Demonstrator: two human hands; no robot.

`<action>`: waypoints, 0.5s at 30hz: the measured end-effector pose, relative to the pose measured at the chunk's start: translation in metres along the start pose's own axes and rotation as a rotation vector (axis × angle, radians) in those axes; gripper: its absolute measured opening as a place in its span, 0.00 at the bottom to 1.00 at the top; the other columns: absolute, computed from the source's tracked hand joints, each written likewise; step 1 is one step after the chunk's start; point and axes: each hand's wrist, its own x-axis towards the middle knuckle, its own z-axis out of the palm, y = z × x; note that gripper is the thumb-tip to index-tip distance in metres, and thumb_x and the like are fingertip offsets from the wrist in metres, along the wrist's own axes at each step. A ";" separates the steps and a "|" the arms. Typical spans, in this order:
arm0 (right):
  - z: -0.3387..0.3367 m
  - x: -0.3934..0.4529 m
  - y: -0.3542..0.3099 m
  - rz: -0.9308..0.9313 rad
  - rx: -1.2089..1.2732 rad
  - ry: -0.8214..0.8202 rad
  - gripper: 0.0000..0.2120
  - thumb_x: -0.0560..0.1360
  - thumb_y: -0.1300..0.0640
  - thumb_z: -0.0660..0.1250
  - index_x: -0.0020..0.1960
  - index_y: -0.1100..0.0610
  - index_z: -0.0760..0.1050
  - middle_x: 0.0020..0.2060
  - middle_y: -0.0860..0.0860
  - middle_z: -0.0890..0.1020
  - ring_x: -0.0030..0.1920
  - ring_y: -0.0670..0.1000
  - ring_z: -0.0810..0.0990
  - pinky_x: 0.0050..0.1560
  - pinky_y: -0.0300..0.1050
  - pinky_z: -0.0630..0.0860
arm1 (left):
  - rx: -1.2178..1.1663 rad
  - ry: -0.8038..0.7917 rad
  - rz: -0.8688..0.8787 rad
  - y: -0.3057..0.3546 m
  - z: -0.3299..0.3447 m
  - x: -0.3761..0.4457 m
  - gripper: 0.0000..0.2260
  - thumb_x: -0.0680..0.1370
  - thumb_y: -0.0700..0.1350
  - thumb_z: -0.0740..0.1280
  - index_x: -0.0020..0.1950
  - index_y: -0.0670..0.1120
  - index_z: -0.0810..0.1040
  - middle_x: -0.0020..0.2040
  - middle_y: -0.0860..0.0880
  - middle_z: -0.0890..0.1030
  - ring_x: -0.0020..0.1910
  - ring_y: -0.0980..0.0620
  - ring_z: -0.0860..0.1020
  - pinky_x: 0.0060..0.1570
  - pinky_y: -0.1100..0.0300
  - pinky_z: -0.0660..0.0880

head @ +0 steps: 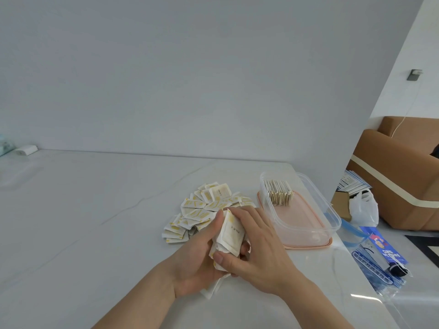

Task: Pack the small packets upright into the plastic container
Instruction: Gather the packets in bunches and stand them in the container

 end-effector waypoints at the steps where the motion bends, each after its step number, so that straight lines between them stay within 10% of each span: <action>1: 0.000 0.000 0.000 -0.001 0.001 -0.008 0.39 0.70 0.29 0.69 0.74 0.47 0.68 0.63 0.36 0.72 0.66 0.46 0.70 0.65 0.48 0.70 | -0.018 -0.003 -0.007 0.000 0.000 0.000 0.31 0.79 0.70 0.61 0.64 0.43 0.78 0.49 0.43 0.76 0.48 0.47 0.75 0.52 0.52 0.69; 9: 0.002 -0.001 0.004 0.078 0.088 -0.010 0.32 0.77 0.33 0.63 0.76 0.45 0.68 0.63 0.35 0.72 0.67 0.43 0.71 0.66 0.45 0.71 | -0.035 0.102 -0.039 0.003 0.003 0.003 0.32 0.80 0.69 0.55 0.63 0.45 0.81 0.42 0.43 0.78 0.34 0.46 0.75 0.37 0.53 0.69; 15: -0.001 -0.001 0.004 0.059 0.090 -0.029 0.27 0.78 0.39 0.64 0.75 0.41 0.69 0.63 0.34 0.69 0.68 0.45 0.70 0.64 0.44 0.73 | -0.216 0.136 -0.016 0.003 0.002 0.004 0.36 0.78 0.71 0.54 0.67 0.45 0.82 0.49 0.43 0.82 0.45 0.45 0.82 0.42 0.51 0.72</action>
